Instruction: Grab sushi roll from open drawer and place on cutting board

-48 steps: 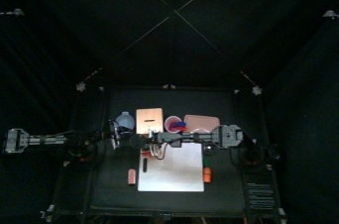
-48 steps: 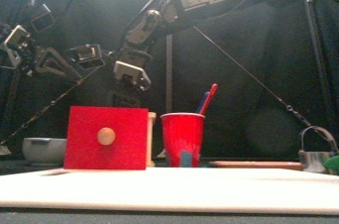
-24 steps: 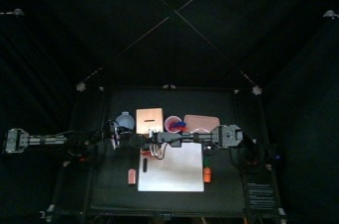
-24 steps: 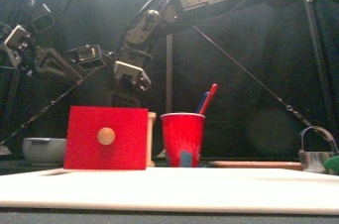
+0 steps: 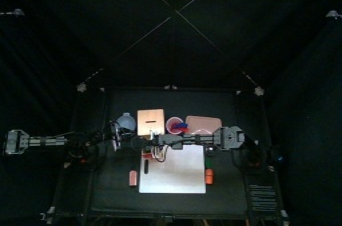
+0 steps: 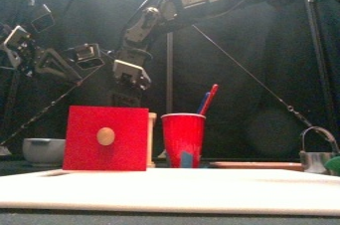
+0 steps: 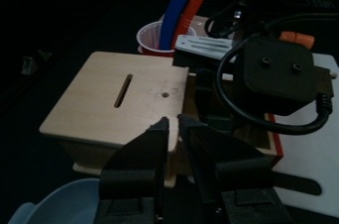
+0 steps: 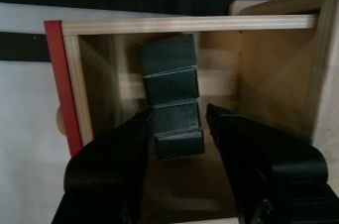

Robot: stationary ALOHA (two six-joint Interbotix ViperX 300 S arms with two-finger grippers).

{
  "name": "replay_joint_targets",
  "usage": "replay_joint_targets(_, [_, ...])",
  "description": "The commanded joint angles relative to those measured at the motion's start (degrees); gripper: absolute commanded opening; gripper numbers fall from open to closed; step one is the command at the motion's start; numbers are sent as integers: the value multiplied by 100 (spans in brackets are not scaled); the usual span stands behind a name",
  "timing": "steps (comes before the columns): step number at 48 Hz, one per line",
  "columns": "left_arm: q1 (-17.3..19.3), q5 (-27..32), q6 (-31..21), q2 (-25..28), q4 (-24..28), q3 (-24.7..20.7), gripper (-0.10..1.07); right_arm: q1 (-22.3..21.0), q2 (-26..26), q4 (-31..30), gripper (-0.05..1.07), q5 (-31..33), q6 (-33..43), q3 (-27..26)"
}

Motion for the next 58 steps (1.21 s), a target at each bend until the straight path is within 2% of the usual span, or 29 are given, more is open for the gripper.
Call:
replay_joint_targets(1, [18, -18, 9, 18, 9, -97, 60, 105, -97, 18, 83, 114, 9, -88])
replay_joint_targets(49, [18, -18, 0, 9, 9, -79, 60, 18, 88, -70, 82, 53, 9, -35])
replay_joint_targets(58, [18, -18, 0, 9, 9, -88, 60, -35, -62, 158, 82, 114, -26, -26])
